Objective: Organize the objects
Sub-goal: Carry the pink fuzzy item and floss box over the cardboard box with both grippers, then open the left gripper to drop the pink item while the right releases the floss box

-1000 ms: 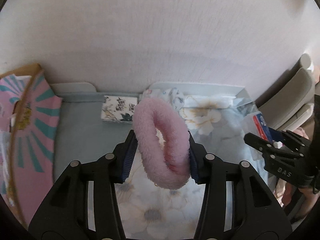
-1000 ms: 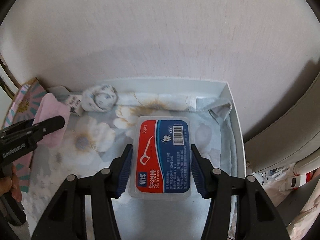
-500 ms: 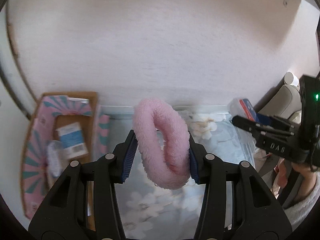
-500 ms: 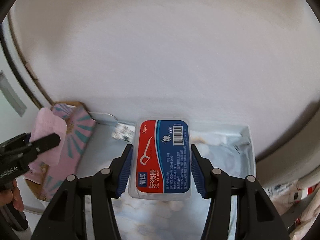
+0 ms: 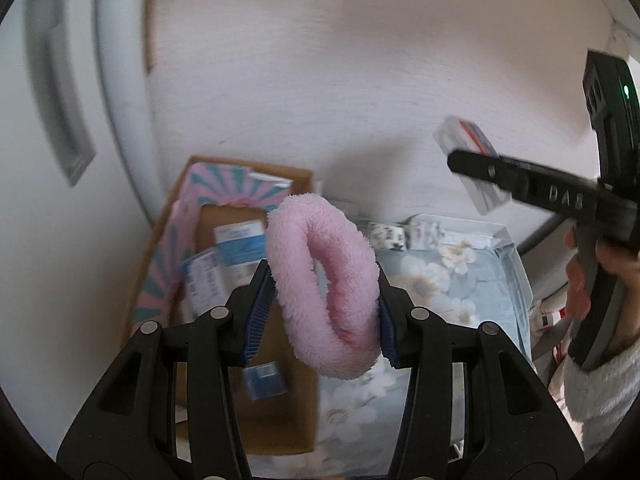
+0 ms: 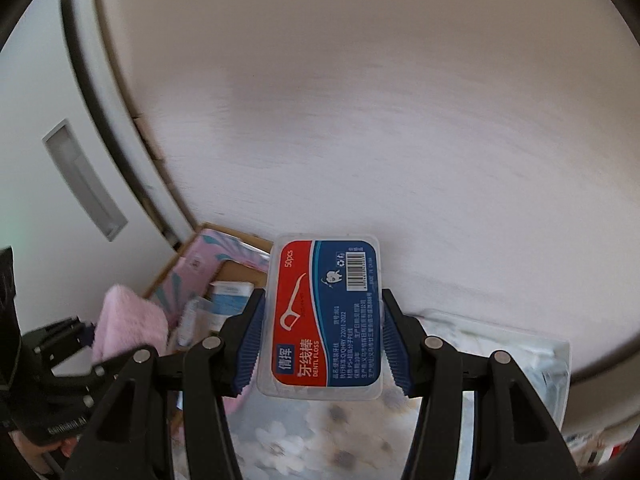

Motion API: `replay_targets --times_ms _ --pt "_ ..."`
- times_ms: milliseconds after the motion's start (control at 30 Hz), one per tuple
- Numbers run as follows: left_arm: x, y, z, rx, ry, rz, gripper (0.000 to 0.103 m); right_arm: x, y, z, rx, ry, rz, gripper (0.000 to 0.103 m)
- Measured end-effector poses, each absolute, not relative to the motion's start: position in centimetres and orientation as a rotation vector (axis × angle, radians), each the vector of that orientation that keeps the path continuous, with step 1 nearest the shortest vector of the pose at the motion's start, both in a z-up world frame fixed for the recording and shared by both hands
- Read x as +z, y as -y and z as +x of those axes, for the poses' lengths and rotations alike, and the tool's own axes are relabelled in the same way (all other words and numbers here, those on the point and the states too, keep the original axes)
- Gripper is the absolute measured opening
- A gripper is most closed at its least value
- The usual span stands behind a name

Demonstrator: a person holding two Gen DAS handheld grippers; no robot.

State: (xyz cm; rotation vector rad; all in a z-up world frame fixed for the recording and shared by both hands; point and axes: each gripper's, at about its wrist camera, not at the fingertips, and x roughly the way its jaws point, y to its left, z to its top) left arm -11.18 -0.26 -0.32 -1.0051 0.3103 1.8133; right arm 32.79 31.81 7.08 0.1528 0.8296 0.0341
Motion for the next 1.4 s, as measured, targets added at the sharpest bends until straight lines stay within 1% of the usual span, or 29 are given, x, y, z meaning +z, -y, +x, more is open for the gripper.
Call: replay_targets --times_ms 233,400,567,967,1100,1267,1300,1333,1367,1400 --pt "-1.4 3.2 -13.6 1.841 -0.307 -1.044 0.043 7.3 -37.1 37.3 0.11 -0.854 0.093 0.05" --pt "-3.4 4.2 -15.2 1.835 -0.306 -1.091 0.043 5.9 -40.2 39.6 0.157 -0.89 0.058 0.05" --pt "-5.7 4.7 -16.4 1.82 -0.32 -1.135 0.043 3.5 -43.2 42.2 0.192 -0.944 0.043 0.05" --pt "-12.0 2.8 -15.9 1.716 -0.458 -1.178 0.043 -4.6 -46.0 46.6 0.171 -1.095 0.036 0.05" --pt "-13.1 2.5 -16.1 1.692 -0.48 -1.199 0.043 -5.7 -46.4 47.2 0.165 -1.115 0.028 0.05" --pt "-13.2 2.5 -16.1 1.636 -0.472 -1.23 0.043 -6.2 -46.3 48.2 0.166 -1.134 0.038 0.05" --pt "-13.3 2.5 -16.0 1.637 -0.482 -1.245 0.045 -6.3 -46.2 48.3 0.17 -1.145 0.047 0.05" --pt "-13.3 2.4 -15.9 1.645 -0.499 -1.252 0.049 -6.4 -46.5 49.0 0.176 -1.157 0.062 0.051" --pt "-13.4 2.3 -15.8 1.649 -0.519 -1.257 0.056 -6.6 -46.6 49.2 0.183 -1.164 0.074 0.052" --pt "-13.5 2.3 -15.6 1.631 -0.529 -1.261 0.081 -6.7 -46.6 49.3 0.194 -1.168 0.086 0.061"
